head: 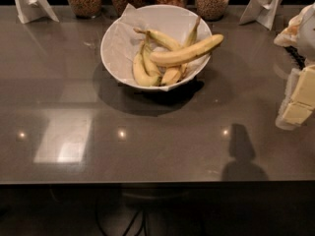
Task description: Pick banana from white bowl
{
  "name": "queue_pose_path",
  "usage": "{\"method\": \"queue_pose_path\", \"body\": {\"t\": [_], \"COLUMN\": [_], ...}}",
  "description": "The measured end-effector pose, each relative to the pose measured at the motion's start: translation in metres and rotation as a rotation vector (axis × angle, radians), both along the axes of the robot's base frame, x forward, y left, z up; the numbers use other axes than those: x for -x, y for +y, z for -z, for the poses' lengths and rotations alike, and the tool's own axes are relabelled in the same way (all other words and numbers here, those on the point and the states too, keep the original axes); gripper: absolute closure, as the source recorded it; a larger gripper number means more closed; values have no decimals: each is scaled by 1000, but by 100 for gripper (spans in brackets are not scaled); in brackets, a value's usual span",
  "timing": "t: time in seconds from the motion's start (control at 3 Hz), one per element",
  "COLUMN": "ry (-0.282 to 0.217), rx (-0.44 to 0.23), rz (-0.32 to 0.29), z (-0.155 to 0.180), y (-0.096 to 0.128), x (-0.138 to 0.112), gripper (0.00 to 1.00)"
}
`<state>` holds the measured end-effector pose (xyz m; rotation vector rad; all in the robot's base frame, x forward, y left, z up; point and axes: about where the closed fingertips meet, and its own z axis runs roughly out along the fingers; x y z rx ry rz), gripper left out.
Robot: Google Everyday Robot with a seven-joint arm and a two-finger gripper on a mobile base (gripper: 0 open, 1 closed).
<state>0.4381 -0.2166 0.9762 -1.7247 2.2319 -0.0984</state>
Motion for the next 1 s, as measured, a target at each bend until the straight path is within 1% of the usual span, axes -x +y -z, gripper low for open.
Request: {"method": "queue_pose_path", "body": {"t": [0.33, 0.67, 1.0], "ry": [0, -59, -139], "rx": [0, -60, -117], "rz": [0, -41, -100], "z": [0, -5, -14], "y": [0, 20, 46], "x": [0, -14, -39], "gripper": [0, 0, 0]}}
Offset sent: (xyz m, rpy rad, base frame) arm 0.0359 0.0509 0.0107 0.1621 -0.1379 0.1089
